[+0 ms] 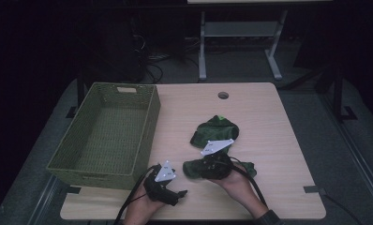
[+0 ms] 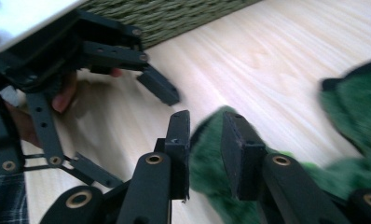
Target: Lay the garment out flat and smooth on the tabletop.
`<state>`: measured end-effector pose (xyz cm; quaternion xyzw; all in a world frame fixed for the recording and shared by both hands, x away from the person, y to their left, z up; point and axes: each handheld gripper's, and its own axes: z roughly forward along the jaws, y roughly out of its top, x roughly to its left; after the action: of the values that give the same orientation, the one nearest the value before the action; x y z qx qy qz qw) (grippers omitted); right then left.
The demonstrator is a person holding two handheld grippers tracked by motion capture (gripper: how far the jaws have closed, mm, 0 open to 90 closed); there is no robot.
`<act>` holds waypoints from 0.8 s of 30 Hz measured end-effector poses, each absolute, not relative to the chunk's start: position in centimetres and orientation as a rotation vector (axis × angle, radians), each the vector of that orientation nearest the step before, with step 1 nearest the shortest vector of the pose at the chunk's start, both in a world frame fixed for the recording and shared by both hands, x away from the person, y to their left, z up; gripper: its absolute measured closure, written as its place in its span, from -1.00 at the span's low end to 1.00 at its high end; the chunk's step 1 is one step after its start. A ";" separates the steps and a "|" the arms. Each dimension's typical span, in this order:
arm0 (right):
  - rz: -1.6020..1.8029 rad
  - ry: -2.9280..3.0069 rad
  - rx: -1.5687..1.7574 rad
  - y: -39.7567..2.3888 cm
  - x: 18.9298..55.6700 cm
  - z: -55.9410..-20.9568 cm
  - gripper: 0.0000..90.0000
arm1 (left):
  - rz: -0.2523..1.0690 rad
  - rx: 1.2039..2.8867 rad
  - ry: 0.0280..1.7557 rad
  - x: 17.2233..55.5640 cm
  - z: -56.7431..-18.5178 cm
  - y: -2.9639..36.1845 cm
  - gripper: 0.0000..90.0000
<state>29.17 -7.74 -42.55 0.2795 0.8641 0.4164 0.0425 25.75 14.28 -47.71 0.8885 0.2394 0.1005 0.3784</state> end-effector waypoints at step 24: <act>1.050 2.621 0.771 -4.3 28.7 -46.7 0.86 | 0.264 2.276 0.609 25.8 -47.7 14.3 -0.70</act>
<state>28.74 -4.33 -46.74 0.2618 0.8904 0.3567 0.1071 25.78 14.32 -47.70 0.8896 0.2380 0.1032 0.3760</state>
